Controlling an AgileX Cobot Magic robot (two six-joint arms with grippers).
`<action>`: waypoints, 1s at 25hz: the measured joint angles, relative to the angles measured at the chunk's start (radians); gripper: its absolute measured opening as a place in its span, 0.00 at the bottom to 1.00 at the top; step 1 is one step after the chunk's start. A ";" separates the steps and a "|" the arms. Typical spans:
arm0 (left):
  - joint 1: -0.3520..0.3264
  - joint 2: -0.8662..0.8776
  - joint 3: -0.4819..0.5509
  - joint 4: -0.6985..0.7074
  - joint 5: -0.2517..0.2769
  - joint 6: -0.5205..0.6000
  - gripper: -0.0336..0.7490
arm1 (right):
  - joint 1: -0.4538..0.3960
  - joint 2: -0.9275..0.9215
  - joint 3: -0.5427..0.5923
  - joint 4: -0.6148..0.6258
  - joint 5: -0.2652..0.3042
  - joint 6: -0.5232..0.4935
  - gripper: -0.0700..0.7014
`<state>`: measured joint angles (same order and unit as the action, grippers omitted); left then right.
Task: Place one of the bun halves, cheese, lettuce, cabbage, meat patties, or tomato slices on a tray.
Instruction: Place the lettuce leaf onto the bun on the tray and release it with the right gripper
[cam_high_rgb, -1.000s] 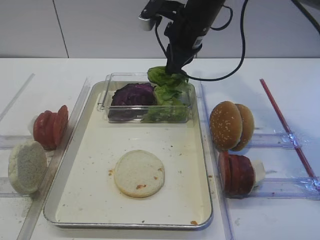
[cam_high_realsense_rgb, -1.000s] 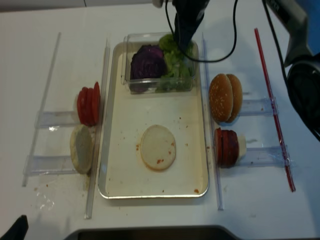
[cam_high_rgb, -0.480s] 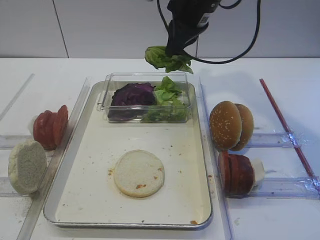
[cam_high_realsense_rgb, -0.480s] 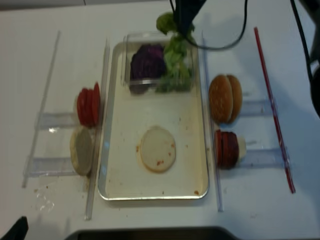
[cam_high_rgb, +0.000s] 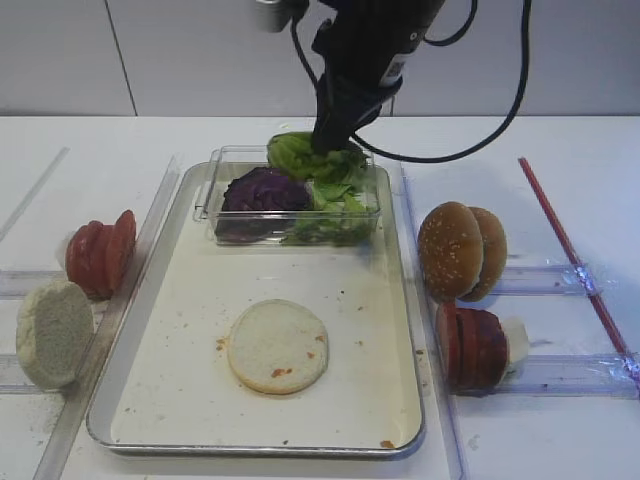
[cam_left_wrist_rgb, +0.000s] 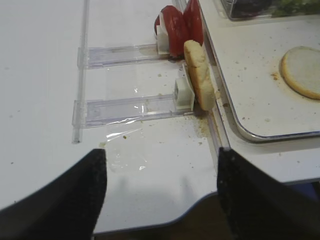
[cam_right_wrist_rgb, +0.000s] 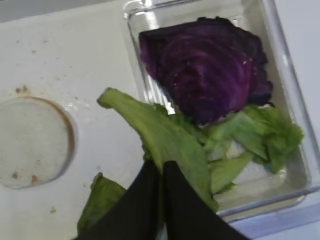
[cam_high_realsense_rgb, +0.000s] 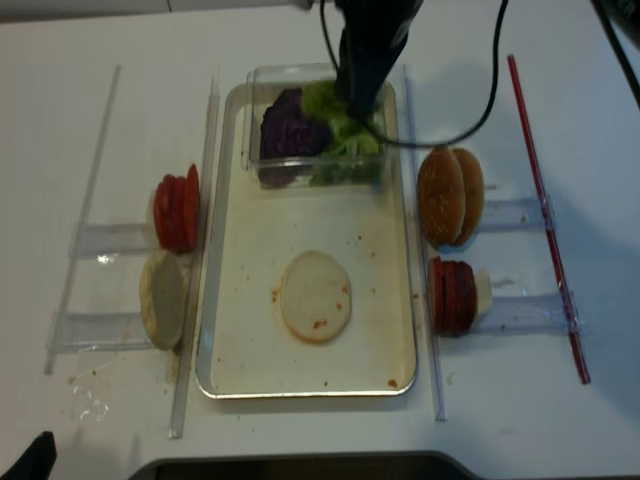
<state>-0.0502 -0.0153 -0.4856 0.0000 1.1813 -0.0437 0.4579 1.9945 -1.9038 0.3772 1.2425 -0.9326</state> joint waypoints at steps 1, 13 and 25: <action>0.000 0.000 0.000 0.000 0.000 0.000 0.60 | 0.005 -0.004 0.020 0.012 0.000 0.002 0.16; 0.000 0.000 0.000 0.000 0.000 0.000 0.60 | 0.071 -0.084 0.192 0.085 -0.007 0.002 0.16; 0.000 0.000 0.000 0.000 0.000 0.000 0.60 | 0.145 -0.138 0.365 0.095 -0.163 0.002 0.16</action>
<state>-0.0502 -0.0153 -0.4856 0.0000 1.1813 -0.0437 0.6028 1.8567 -1.5385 0.4726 1.0799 -0.9308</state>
